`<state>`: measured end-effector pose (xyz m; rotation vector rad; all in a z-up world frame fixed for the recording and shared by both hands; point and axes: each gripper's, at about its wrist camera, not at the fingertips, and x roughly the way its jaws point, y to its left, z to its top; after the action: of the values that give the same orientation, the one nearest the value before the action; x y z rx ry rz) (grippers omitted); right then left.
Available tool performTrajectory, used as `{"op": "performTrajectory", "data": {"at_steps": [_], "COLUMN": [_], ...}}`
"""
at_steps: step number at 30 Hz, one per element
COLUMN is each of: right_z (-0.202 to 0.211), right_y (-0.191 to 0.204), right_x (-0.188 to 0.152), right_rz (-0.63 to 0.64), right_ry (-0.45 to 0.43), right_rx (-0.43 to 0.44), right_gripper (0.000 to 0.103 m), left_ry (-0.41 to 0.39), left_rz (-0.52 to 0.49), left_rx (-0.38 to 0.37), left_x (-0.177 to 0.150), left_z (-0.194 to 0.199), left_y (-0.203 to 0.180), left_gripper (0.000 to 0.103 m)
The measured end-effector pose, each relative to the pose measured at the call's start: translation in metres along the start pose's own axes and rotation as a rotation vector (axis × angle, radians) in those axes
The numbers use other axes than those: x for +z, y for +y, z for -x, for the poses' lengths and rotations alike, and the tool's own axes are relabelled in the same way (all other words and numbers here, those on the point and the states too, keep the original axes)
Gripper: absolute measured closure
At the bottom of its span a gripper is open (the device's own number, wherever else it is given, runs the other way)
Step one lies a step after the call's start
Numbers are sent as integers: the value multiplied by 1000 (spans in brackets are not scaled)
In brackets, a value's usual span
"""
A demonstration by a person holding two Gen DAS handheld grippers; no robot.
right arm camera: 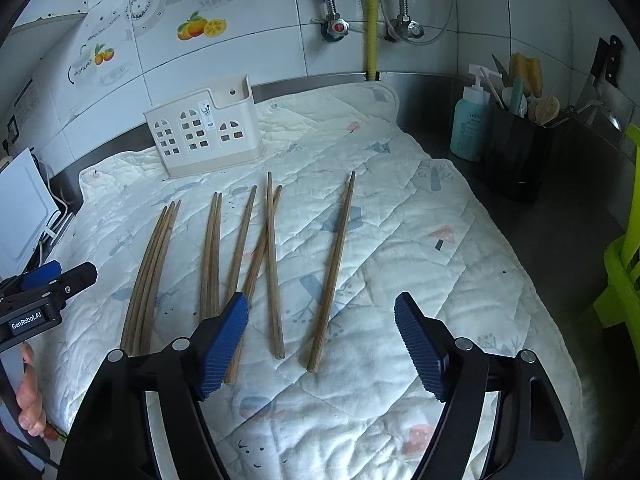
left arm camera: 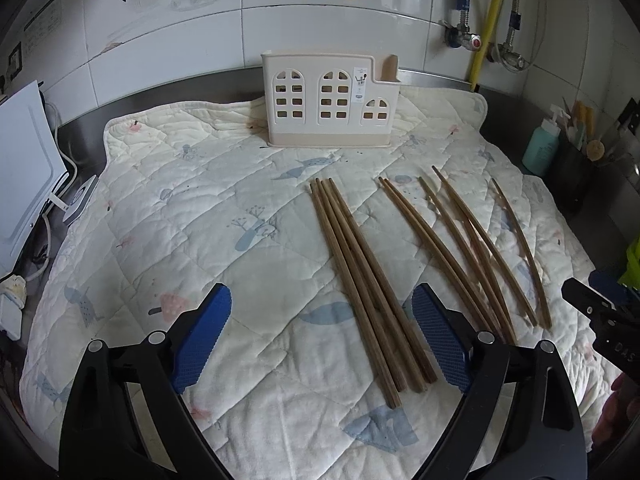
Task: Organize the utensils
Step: 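Lower the left gripper toward a chopstick while the right gripper approaches another chopstick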
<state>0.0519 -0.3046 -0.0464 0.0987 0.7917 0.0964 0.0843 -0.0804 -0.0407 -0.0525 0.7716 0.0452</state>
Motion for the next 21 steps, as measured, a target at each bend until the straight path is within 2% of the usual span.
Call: {"op": "performTrajectory", "data": {"at_steps": [11,21], "right_z": [-16,-25], "right_y": [2,3], "right_x": [1,0], "right_rz": [13,19], "right_ry": [20,41], "right_rx": [-27,-3], "right_gripper": [40,57], "left_ry": [28,68], "left_rz": [16,28], "left_rx": [1,-13], "left_x": [1,-2], "left_z": [-13,-24], "left_y": [4,1], "left_gripper": [15,18]}}
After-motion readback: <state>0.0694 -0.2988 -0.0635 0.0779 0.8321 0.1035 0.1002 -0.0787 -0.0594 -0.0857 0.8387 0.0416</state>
